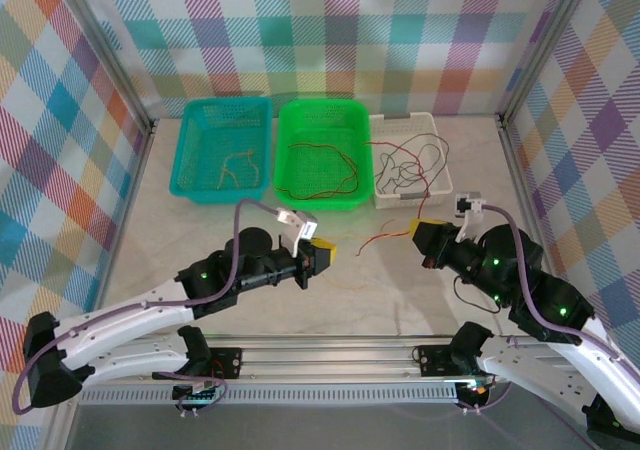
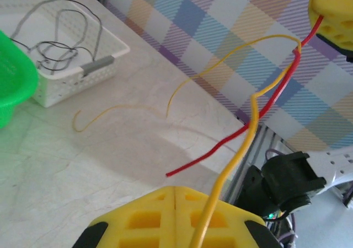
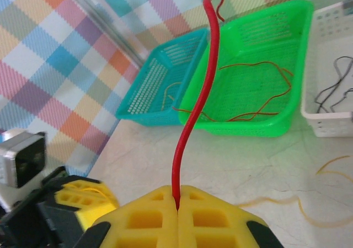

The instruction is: Untangle the cables

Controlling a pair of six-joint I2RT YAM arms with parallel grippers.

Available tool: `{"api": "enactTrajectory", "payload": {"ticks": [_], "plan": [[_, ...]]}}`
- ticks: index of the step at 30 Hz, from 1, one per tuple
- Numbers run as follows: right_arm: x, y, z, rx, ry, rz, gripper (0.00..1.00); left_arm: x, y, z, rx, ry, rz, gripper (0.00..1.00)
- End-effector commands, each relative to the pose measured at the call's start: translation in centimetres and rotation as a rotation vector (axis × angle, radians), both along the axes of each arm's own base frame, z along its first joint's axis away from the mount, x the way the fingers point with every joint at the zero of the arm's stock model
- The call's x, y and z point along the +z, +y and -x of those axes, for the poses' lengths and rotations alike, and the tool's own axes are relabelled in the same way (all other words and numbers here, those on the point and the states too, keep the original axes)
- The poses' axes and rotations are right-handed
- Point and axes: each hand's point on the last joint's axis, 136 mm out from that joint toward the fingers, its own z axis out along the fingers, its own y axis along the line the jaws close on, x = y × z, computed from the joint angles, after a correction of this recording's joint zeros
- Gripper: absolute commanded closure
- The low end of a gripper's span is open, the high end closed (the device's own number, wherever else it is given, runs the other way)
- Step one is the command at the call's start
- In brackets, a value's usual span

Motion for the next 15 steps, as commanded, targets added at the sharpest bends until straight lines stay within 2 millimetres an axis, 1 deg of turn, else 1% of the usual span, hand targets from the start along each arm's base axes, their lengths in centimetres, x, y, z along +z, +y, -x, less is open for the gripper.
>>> {"api": "enactTrajectory", "payload": {"ticks": [1, 4, 6, 8, 12, 14, 15], "plan": [[-1.6, -2.0, -0.9, -0.120, 0.026, 0.048, 1.00, 2.7, 3.7, -1.2, 0.160, -0.034, 0.002, 1.00], [-3.4, -2.9, -1.3, -0.175, 0.056, 0.103, 1.00, 6.3, 7.9, -2.3, 0.308, -0.087, 0.009, 1.00], [-4.6, -3.4, -1.6, -0.206, 0.073, 0.142, 1.00, 9.0, 10.8, -2.6, 0.395, -0.135, 0.002, 1.00], [-5.5, -3.9, -1.8, -0.236, 0.088, 0.178, 1.00, 11.8, 13.1, -2.6, 0.461, -0.193, 0.008, 1.00], [-7.1, -4.4, -2.2, -0.267, 0.113, 0.246, 1.00, 17.7, 16.9, -2.3, 0.573, -0.320, 0.023, 1.00], [-7.8, -4.5, -2.3, -0.279, 0.129, 0.275, 1.00, 20.6, 18.3, -2.0, 0.608, -0.375, 0.049, 1.00], [-8.2, -4.5, -2.5, -0.284, 0.139, 0.290, 1.00, 21.9, 18.7, -1.8, 0.614, -0.401, 0.055, 1.00]]}}
